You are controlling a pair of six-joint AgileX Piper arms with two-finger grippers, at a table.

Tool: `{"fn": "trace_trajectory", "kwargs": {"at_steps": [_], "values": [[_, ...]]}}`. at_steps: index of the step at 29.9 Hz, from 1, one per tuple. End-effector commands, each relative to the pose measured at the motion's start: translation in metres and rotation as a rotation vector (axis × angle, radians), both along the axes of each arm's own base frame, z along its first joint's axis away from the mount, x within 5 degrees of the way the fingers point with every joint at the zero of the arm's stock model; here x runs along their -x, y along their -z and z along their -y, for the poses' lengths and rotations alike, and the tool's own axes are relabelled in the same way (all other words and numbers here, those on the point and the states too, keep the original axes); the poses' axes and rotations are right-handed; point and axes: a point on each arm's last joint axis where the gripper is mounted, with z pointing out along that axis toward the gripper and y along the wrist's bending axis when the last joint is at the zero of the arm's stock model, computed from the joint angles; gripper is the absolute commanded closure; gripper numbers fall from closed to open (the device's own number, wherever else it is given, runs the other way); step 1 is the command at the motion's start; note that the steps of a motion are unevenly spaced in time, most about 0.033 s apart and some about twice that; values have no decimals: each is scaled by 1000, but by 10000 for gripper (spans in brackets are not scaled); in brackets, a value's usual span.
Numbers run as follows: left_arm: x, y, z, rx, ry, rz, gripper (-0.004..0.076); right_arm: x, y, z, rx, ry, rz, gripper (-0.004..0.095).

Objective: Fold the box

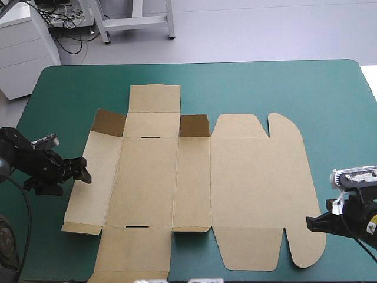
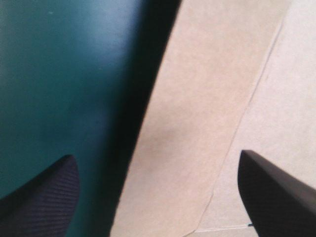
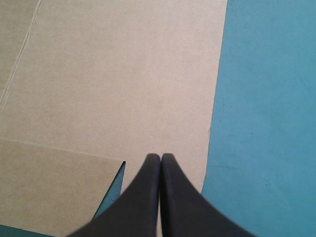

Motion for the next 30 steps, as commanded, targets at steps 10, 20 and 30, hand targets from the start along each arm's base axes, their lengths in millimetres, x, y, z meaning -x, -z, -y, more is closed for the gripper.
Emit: {"fn": "trace_trajectory", "kwargs": {"at_steps": [10, 20, 30], "values": [[6, -11, 54, 141, 173, -5, 102, -2, -10, 0, -10, 4, 73, 931], [3, -14, 60, 211, 152, 17, 104, -2, -10, 0, -10, 4, 73, 931], [6, -10, 63, 233, 140, -3, 104, -2, -10, 0, -10, 4, 73, 931]]}}
